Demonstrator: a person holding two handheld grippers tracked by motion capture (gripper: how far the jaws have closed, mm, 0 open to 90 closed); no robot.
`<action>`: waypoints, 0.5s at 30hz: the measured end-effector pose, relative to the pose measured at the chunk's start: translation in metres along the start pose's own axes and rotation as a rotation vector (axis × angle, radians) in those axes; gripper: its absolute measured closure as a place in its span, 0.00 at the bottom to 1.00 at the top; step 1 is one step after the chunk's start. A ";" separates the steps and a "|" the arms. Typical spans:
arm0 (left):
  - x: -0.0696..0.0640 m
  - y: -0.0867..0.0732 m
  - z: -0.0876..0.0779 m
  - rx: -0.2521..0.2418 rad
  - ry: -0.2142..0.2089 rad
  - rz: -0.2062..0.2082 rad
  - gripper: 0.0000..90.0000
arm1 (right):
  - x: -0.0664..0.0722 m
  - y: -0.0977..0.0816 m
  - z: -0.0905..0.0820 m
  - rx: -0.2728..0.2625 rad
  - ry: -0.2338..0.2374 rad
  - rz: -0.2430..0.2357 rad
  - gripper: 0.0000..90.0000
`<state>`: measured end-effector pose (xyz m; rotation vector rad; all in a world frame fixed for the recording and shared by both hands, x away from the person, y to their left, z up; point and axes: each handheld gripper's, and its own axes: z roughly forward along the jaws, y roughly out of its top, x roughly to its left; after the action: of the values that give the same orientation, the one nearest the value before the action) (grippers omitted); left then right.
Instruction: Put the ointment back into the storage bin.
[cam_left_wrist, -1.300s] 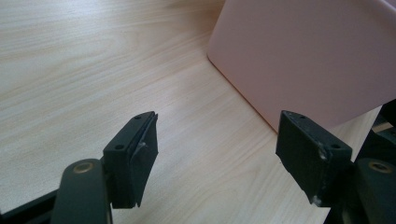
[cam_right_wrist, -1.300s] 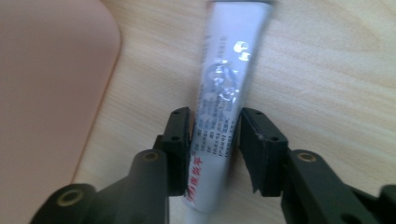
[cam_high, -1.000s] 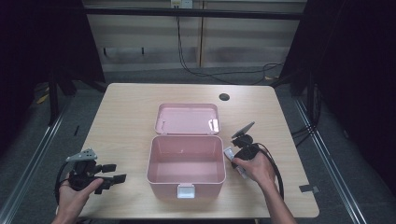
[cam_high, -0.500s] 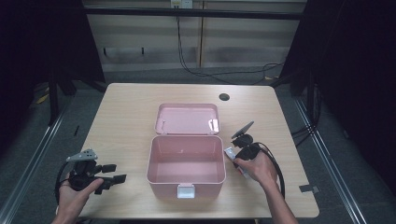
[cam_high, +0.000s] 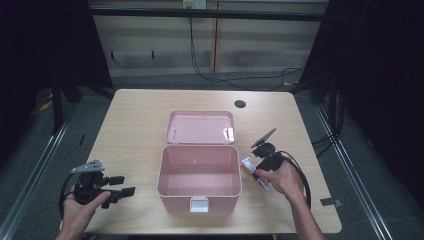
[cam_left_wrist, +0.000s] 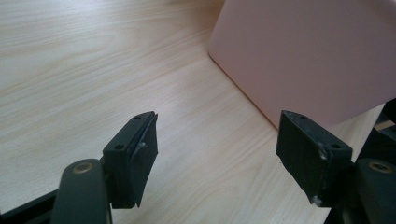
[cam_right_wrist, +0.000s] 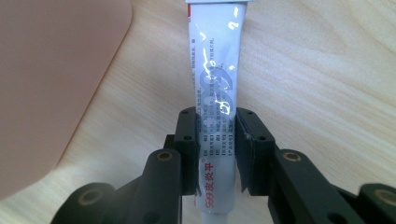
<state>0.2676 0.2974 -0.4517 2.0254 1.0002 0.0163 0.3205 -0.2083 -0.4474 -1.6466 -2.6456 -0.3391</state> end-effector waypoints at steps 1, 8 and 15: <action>0.000 0.000 0.000 0.003 -0.005 -0.002 0.32 | 0.000 -0.001 -0.001 0.000 0.005 -0.007 0.81; 0.000 0.000 0.000 0.003 -0.007 -0.001 0.32 | 0.000 -0.003 -0.004 0.014 0.026 -0.071 0.81; 0.000 0.000 0.000 0.003 -0.008 0.000 0.32 | 0.000 -0.007 -0.008 0.050 0.026 -0.109 0.80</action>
<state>0.2677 0.2974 -0.4519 2.0265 0.9958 0.0064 0.3138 -0.2130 -0.4412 -1.4773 -2.7076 -0.2912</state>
